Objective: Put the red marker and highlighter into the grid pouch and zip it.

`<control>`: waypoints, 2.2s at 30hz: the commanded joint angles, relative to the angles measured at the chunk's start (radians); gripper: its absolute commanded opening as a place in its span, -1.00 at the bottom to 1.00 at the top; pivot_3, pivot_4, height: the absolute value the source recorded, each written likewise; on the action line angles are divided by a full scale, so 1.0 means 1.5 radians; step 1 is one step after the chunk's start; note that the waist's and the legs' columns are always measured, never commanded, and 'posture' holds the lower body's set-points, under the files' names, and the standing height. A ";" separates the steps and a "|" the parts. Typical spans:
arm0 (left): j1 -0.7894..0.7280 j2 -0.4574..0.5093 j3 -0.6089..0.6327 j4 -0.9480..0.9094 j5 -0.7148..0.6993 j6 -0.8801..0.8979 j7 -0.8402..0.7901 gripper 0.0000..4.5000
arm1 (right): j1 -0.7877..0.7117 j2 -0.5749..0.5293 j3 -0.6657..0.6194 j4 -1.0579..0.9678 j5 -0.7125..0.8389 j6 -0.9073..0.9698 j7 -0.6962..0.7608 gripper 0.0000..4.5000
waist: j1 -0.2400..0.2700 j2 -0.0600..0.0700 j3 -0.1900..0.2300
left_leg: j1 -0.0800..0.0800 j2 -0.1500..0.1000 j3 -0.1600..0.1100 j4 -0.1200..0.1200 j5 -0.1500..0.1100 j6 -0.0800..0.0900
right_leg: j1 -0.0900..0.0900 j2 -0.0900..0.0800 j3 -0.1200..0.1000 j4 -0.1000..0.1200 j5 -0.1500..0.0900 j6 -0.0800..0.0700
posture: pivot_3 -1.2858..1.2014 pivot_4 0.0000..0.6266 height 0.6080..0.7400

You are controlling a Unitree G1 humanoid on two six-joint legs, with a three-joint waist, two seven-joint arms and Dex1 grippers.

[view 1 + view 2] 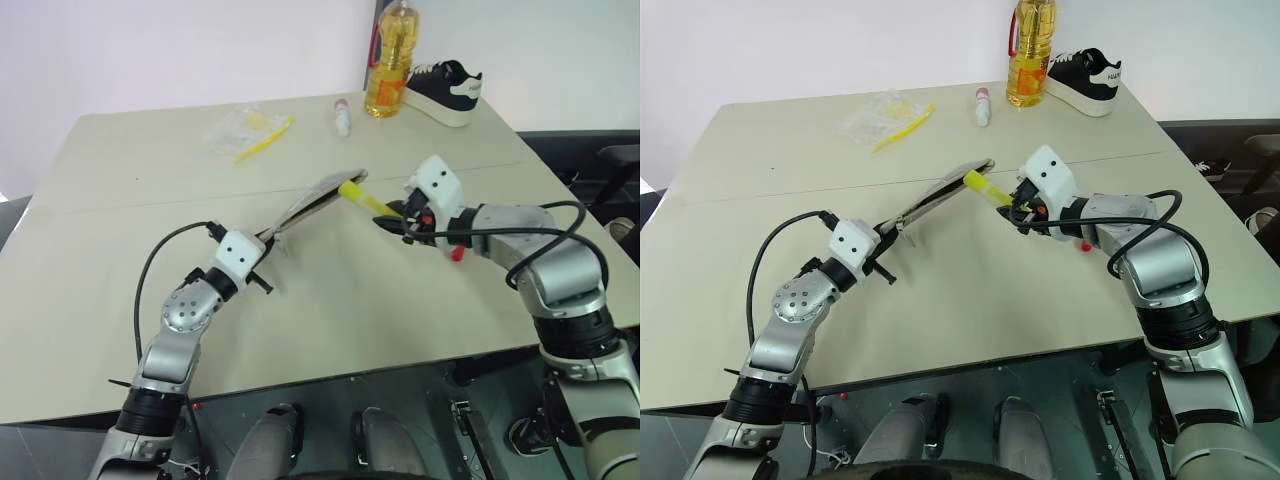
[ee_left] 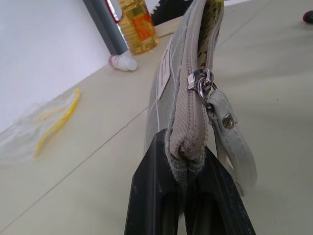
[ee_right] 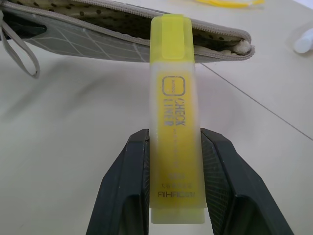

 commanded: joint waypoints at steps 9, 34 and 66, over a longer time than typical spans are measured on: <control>0.003 0.053 -0.028 -0.034 0.016 -0.075 -0.054 -1.00 | -0.015 -0.075 0.072 -0.043 -0.036 -0.026 0.059 -0.61 | 0.000 0.000 0.000 | 0.000 0.000 0.000 0.000 0.000 0.000 | 0.000 0.000 0.000 0.000 -0.001 -0.002 | 0.03 -0.52 1.00; -0.011 0.108 -0.027 -0.032 -0.044 -0.028 -0.176 -1.00 | -0.009 -0.072 -0.046 -0.121 0.034 -0.066 0.191 0.41 | 0.001 0.000 0.000 | 0.000 0.000 0.000 -0.001 0.000 0.000 | 0.000 0.000 0.000 -0.001 -0.001 -0.002 | 0.03 -0.52 1.00; -0.033 0.025 -0.039 0.031 0.018 -0.027 -0.048 -1.00 | 0.048 -0.048 -0.086 0.184 -0.100 -0.059 -0.101 -0.82 | 0.000 0.002 0.001 | 0.000 0.000 0.000 0.003 0.000 0.001 | 0.001 0.000 0.000 0.000 0.000 -0.001 | 0.03 -0.52 1.00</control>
